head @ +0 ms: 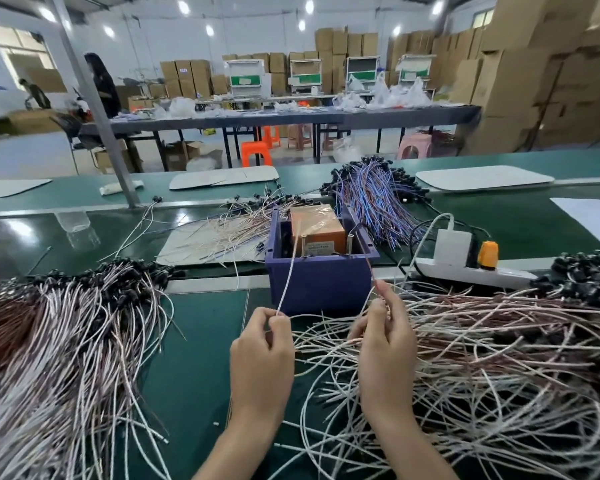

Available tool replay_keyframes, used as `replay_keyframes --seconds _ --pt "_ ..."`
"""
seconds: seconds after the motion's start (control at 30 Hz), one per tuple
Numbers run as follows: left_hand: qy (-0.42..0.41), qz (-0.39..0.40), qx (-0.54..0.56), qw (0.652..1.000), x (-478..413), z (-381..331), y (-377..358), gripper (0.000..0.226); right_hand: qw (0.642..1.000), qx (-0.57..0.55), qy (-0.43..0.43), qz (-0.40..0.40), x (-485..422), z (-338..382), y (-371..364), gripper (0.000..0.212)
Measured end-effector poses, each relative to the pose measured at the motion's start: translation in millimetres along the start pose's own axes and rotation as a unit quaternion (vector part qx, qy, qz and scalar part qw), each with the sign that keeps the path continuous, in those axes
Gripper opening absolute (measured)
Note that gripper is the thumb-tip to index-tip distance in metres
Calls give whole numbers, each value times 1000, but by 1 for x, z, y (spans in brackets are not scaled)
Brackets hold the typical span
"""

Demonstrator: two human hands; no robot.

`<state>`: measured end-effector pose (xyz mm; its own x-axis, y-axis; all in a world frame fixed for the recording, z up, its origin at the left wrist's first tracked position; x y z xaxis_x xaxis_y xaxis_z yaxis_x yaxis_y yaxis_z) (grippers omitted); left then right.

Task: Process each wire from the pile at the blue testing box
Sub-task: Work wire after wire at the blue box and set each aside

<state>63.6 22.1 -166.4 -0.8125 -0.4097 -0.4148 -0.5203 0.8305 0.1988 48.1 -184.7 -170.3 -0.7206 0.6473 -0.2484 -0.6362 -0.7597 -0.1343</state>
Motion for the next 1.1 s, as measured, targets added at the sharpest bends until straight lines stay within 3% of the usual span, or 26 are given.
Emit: replay_keyframes --seconds 0.17,0.6,1.1 --pt "9 -1 -23 1000 4 -1 2 34 1000 -10 -2 0 7 -3 3 29" --pt "-150 -33 -18 988 19 -43 11 35 999 -37 -17 -5 14 -4 11 31" --pt "-184 -63 -18 981 17 -53 17 43 1000 -26 -13 1 17 -3 11 29"
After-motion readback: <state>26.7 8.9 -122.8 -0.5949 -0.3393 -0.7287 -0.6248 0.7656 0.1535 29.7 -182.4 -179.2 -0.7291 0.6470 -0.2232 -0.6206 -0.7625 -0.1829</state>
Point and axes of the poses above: each hand's wrist, its own x-axis away from the middle knuckle, its own y-axis out of the back of the hand, z = x × y, the point moved 10 cm from there along -x, towards the middle knuckle, and after that the axes turned 11 degrees about -z, right-handed, at the moved point
